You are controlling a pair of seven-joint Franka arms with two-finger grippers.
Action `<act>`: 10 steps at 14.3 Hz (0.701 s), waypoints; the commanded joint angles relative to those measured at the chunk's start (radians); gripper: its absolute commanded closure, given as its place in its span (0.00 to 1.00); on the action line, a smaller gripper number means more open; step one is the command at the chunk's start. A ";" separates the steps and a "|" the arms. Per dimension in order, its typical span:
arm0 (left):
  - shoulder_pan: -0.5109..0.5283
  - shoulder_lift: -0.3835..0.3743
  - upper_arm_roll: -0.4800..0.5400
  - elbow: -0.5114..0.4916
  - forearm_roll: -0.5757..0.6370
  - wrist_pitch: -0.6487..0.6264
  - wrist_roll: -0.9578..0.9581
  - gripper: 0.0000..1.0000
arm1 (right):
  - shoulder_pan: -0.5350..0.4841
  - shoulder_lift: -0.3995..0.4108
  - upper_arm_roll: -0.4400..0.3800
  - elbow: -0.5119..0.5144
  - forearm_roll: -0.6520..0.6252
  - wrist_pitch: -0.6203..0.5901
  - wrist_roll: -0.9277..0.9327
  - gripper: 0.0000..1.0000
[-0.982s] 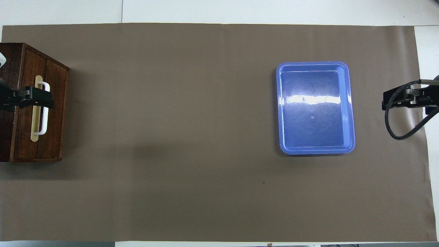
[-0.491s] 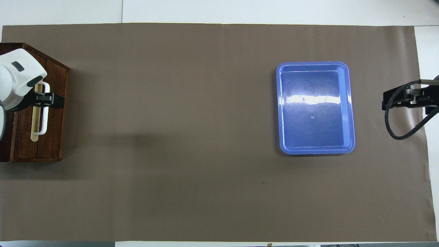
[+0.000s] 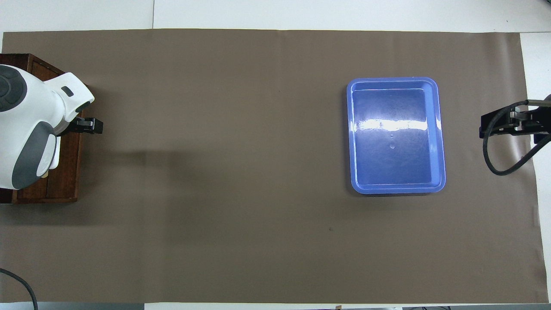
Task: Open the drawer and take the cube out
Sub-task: 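Pull the drawer open toward the robot with the left gripper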
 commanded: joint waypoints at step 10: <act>0.044 0.059 -0.004 -0.071 0.064 0.208 -0.018 0.00 | -0.007 -0.022 0.007 -0.020 -0.002 -0.003 -0.016 0.00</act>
